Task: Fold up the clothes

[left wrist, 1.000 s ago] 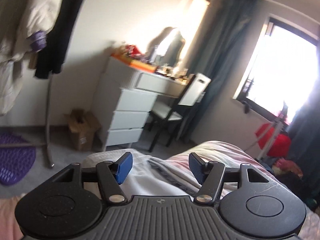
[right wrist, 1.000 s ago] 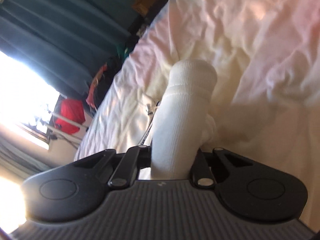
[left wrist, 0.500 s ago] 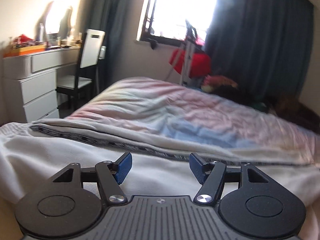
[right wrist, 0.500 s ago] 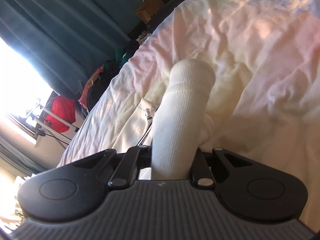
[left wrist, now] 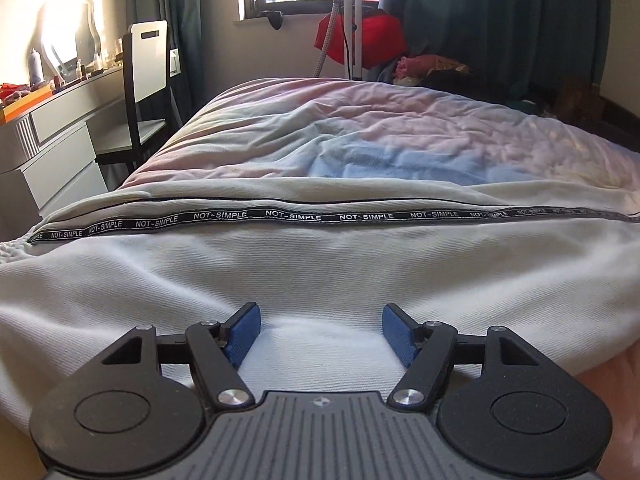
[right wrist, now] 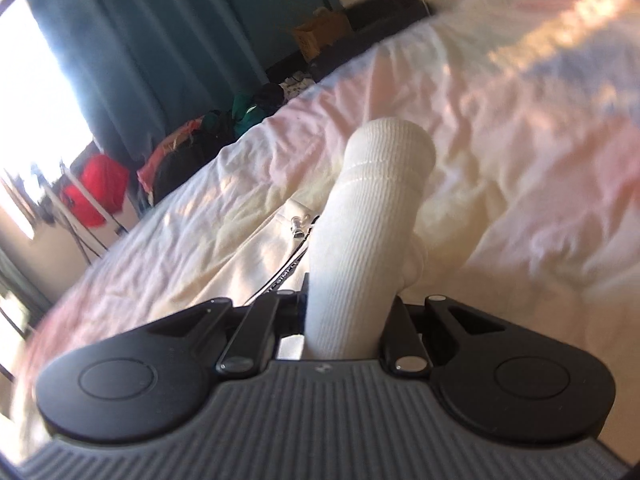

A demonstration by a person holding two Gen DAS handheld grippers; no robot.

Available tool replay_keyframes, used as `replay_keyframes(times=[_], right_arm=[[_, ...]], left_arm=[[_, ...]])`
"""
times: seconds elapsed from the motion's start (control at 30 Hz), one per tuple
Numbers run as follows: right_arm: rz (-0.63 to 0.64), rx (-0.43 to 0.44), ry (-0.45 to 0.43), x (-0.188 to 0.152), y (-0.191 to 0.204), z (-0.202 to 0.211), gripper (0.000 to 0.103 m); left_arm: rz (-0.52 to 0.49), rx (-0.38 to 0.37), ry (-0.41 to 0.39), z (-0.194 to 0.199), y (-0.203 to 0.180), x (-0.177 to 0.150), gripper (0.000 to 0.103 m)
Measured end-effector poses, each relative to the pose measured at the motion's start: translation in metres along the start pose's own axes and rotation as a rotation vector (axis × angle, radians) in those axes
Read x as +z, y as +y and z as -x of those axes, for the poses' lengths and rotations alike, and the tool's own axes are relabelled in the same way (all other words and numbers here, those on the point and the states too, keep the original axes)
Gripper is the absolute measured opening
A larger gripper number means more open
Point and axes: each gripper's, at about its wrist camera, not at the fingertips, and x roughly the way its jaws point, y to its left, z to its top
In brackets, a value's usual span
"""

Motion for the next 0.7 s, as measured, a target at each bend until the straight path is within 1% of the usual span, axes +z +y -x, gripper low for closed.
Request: replay_keyframes(times=[0.1,0.2,0.3,0.37,0.43,0.5,0.57,0.63,0.7], right_arm=[[0.159,-0.023,-0.078,-0.001,0.028,0.018,0.014],[0.317,0.005,-0.190,-0.005,0.065,0.048,0.014],[0.497,0.091,-0.316,-0.023,0.111,0.088,0.014],[0.618,0.168,-0.386,-0.043,0.143,0.116,0.015],[0.746,0.257,-0.443,-0.071,0.171,0.141,0.015],[0.872,0.344,-0.446,-0.108,0.193,0.154,0.015],[0.998,0.430,-0.439,-0.147,0.213,0.165,0.015],[1.125,0.515,-0.368,-0.192,0.225,0.168,0.015],[1.266,0.597,-0.267,-0.238,0.229,0.171,0.014]], left_arm=[[-0.006,-0.002,-0.012,0.001,0.001,0.003,0.072],[-0.013,-0.002,-0.033,0.005,0.001,0.005,0.072],[0.010,-0.012,-0.055,0.010,0.004,0.007,0.072],[0.033,-0.019,-0.071,0.015,0.008,0.008,0.072],[0.060,-0.015,-0.097,0.020,0.013,0.010,0.072],[0.091,-0.002,-0.112,0.023,0.019,0.012,0.072],[0.122,-0.002,-0.111,0.023,0.024,0.014,0.072],[0.151,-0.004,-0.106,0.022,0.029,0.015,0.072],[0.171,-0.003,-0.100,0.021,0.032,0.014,0.072]])
